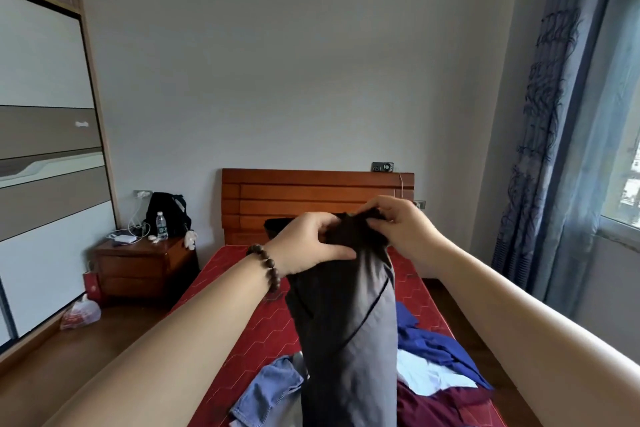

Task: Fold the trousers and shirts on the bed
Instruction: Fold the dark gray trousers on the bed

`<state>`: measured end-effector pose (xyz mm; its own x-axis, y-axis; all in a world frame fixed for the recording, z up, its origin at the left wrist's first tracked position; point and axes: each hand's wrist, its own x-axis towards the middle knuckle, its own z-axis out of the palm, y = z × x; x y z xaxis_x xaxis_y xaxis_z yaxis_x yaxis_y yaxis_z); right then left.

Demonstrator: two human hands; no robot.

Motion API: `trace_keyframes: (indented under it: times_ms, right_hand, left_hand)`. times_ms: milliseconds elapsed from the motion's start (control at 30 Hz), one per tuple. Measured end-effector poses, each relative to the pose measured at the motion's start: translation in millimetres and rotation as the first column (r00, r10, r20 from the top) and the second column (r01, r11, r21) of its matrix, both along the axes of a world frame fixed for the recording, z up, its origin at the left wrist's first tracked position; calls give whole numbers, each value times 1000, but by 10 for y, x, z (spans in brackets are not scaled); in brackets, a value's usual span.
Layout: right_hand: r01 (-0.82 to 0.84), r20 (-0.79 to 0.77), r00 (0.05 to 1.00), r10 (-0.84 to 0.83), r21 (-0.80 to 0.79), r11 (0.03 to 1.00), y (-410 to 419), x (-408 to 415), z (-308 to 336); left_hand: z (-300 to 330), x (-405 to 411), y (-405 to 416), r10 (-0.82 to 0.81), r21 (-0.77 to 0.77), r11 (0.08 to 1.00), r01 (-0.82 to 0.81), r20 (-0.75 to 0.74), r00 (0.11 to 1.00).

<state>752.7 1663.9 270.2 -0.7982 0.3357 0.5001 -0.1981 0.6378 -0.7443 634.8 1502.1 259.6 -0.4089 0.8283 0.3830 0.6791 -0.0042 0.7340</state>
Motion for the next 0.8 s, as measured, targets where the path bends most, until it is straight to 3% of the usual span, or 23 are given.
trace_keyframes:
  times_ms: [100,200,267,333,400,633,733,800]
  right_hand:
    - [-50,-41,998,46,-92,995,121,57,49]
    - [-111,-38,993,107,-102,989,158,73,75]
    - [-146,-29,989,144,-120,982,152,83,96]
    - [-182,-22,983,181,-156,971,134,98,122]
    - [-193,-13,981,193,-160,968,127,130,142]
    - [55,77,996,-47,-112,992,79,219,226]
    - [259,89,958,-272,134,957,42,174,232]
    - [308,67,941,-333,246,919,54,157,216]
  left_hand:
    - [63,-77,-87,12,134,991,-20,64,998]
    - [193,-155,-97,183,255,960,-114,-265,947]
    - [278,-159,-54,143,127,987,-101,-387,911]
    - [321,-122,30,64,-66,993,-96,-381,923]
    - [337,-79,127,48,-136,986,-101,-352,935]
    - [469,4,434,110,-148,972,-181,-395,912]
    - [608,48,559,100,-176,965,-196,-444,891]
    - [697,55,608,92,-184,964,-192,-447,890]
